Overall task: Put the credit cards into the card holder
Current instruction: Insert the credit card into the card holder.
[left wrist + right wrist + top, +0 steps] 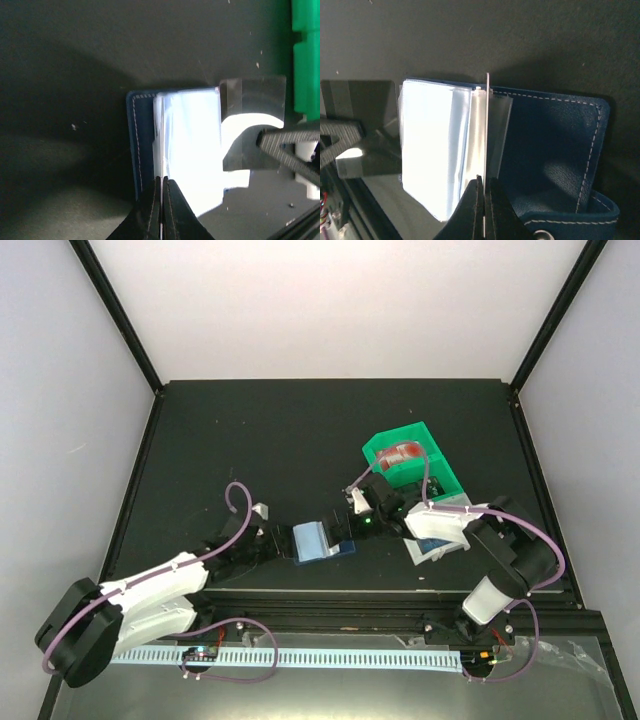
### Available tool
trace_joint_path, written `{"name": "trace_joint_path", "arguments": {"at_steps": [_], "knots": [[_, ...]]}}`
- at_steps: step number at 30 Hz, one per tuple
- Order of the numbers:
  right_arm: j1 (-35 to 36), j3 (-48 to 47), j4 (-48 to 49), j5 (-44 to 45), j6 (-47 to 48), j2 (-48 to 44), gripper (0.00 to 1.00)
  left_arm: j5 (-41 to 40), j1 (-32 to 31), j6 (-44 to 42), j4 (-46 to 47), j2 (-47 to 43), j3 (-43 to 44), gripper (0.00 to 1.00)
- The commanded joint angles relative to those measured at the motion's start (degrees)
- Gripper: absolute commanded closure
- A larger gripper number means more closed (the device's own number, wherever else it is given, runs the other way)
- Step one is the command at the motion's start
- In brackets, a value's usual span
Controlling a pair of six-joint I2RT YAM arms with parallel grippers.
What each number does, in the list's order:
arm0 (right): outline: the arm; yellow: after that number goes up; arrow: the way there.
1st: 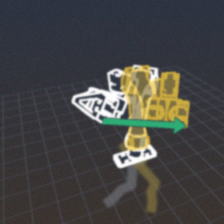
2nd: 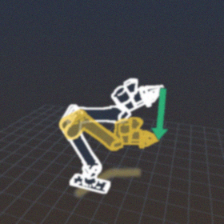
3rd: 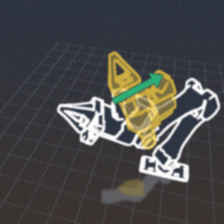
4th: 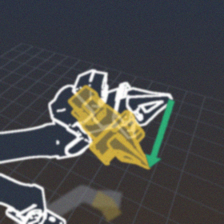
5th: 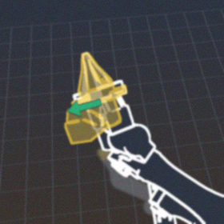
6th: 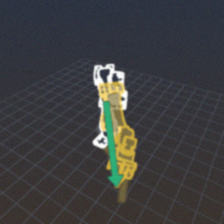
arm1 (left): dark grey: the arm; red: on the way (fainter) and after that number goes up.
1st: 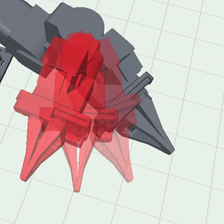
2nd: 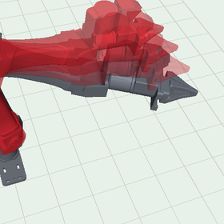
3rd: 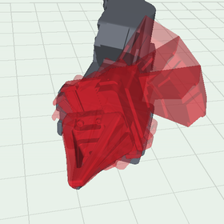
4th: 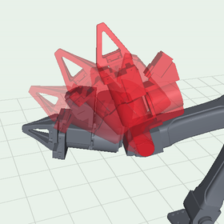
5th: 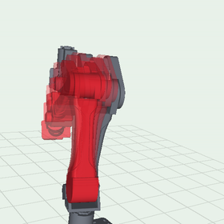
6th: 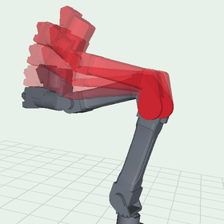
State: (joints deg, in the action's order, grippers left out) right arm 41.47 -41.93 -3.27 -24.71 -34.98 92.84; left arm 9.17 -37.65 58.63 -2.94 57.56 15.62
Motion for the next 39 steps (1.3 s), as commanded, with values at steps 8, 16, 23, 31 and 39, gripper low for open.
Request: {"name": "trace_joint_path", "arguments": {"at_steps": [8, 16, 23, 31, 39], "knots": [[-1.01, 4.88, 7.53, -6.55, -8.47, -0.36, 0.99, -5.06, -0.46, -0.70, -0.95, -0.16, -0.68, 0.99], [-1.00, 9.27, 15.45, -6.85, -15.66, -2.49, 0.99, -4.25, -0.60, -1.27, -4.28, 2.64, 0.73, 0.98], [-0.97, 11.48, 22.26, -9.47, -19.18, -0.25, 0.99, -4.81, -0.66, -0.98, -5.89, 3.67, 1.23, 0.98], [-0.87, 13.06, 26.09, -9.70, -20.54, -0.78, 0.99, -4.85, -0.77, -0.81, -6.03, 4.75, 1.35, 0.98], [-0.87, 13.94, 29.83, -11.20, -21.33, 0.20, 0.99, -4.60, -0.90, -0.80, -5.98, 5.53, 1.86, 0.98]]}}
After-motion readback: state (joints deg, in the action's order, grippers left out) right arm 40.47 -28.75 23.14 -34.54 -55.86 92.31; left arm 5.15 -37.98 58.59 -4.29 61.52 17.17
